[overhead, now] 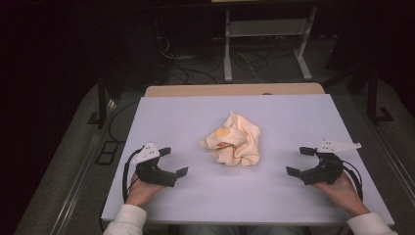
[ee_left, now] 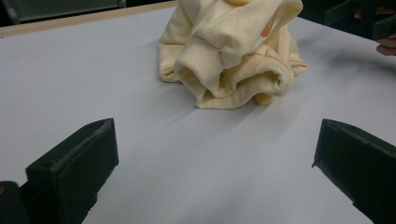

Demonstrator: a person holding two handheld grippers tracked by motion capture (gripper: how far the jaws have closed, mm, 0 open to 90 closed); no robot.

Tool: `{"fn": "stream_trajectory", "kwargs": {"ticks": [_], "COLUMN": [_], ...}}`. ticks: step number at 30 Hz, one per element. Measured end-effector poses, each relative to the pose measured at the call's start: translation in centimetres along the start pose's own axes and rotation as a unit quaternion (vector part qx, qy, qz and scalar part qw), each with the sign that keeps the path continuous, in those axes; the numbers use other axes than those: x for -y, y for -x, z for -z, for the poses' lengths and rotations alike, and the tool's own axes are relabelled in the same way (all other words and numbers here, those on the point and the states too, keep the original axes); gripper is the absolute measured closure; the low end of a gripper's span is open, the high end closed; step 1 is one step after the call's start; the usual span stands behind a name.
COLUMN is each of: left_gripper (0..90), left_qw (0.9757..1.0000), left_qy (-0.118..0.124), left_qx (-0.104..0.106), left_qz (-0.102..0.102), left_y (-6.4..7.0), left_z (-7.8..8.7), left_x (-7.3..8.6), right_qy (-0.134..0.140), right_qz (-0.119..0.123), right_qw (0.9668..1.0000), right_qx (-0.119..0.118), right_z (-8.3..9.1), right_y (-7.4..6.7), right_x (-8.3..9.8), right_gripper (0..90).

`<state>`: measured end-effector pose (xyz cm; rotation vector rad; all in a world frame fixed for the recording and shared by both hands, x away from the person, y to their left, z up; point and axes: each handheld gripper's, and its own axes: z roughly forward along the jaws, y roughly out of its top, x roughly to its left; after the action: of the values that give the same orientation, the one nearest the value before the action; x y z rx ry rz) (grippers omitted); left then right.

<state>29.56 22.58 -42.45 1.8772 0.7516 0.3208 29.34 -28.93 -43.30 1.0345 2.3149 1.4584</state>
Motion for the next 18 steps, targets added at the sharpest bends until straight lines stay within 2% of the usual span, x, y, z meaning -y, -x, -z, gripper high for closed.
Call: {"fn": "stream_trajectory", "kwargs": {"ticks": [18], "left_gripper": [0.0], "left_qw": [1.0], "left_qy": [0.002], "left_qx": [-0.002], "left_qz": [0.001], "left_y": [0.06], "left_z": [0.12], "left_x": [-0.02], "right_qy": [0.004], "right_qz": [0.002], "right_qw": [1.0], "right_qx": [0.005], "right_z": [0.26], "right_y": [-0.04], "right_x": [-0.11], "right_gripper": [0.0]}}
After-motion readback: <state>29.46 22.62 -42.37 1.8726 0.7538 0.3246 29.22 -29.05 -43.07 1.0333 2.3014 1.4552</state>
